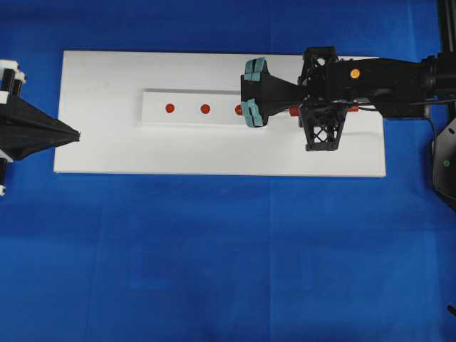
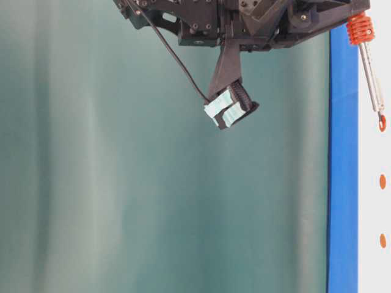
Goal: Touch the tip of the soldering iron to the mark.
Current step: 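Lower the iron tip onto the right red dot and hold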
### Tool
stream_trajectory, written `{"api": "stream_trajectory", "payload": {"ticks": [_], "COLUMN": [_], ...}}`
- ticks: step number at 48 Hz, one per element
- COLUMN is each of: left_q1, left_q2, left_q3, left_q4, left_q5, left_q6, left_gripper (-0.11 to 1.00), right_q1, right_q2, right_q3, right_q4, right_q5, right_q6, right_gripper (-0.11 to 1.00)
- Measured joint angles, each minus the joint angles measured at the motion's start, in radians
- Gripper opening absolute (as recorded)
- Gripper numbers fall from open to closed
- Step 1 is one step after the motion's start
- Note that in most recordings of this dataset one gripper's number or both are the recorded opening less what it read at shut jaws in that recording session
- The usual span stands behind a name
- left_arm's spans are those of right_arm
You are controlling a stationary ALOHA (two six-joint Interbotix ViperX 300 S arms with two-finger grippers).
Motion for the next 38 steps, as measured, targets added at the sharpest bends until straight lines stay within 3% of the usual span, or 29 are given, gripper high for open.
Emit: {"api": "stream_trajectory", "payload": {"ticks": [38], "left_q1": [0.000], "left_q2": [-0.002], "left_q3": [0.000], "left_q4": [0.000], "left_q5": [0.000], "left_q6": [0.002], "left_gripper": [0.00], "right_q1": [0.000], "right_q2": [0.000], "right_q3": [-0.018], "right_q4": [0.000], "right_q5": [0.052], "right_q6": [-0.002], "right_gripper": [0.07]}}
